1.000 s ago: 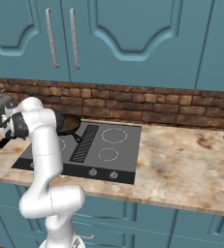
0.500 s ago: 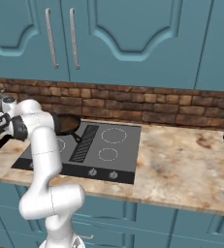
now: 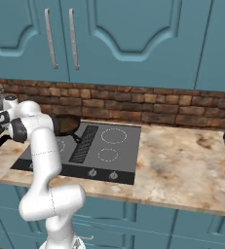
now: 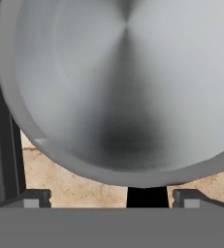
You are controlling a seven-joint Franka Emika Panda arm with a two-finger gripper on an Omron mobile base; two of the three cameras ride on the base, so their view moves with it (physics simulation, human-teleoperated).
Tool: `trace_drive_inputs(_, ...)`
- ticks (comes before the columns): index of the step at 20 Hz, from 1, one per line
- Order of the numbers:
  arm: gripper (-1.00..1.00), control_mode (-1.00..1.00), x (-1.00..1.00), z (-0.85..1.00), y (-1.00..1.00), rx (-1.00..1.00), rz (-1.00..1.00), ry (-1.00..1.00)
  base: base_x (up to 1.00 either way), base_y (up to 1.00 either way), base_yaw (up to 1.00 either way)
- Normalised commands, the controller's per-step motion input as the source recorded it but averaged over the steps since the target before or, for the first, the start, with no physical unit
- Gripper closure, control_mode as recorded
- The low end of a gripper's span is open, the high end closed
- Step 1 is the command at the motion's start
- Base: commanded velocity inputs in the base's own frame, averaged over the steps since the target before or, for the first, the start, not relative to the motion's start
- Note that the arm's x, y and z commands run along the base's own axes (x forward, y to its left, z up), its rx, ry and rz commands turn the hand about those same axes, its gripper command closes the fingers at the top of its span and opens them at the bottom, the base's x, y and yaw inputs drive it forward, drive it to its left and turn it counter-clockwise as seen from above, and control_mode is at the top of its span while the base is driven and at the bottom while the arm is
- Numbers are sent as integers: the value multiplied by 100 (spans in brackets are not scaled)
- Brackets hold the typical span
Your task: Place both pans onto different burners. Then place the potato and the chicken drumstick on different pans.
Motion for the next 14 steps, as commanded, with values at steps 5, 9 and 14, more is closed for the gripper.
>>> trace_drive_inputs(5,-100,-100,-74,-31,25,0,1,0,0,0,0)
trace_drive_inputs(9,-100,-100,-86,-13,9,0,1,-4,0,0,0)
trace_drive_inputs(14,-100,-100,-81,0,0,0,1,-9,0,0,0)
